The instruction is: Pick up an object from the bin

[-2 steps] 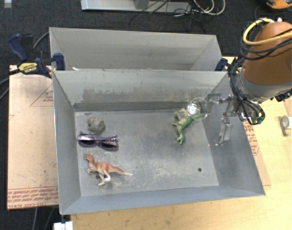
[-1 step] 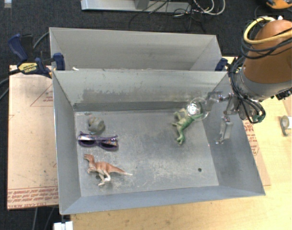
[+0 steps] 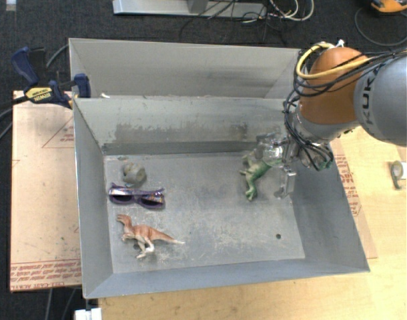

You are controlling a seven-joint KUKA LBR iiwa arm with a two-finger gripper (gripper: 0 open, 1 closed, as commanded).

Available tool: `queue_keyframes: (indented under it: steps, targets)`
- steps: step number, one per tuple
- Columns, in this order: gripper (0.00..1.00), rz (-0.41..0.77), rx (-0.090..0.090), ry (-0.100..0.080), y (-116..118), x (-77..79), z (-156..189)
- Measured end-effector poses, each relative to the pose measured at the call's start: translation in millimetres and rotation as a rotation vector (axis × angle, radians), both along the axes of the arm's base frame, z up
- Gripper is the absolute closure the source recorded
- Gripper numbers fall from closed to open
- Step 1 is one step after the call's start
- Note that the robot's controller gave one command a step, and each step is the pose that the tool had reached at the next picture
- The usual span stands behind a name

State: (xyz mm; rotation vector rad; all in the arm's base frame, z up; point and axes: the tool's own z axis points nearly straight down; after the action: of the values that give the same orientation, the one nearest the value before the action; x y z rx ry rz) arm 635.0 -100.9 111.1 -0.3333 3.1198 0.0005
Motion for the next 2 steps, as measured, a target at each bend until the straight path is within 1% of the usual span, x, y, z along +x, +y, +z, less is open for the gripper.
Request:
queue_keyframes:
  steps: [1, 2]
  targets:
    - [0.0, 0.439, -0.005, -0.008, -16, 10.2, 53]
    - [0.0, 0.189, 0.002, -0.001, 24, 17.5, 2]
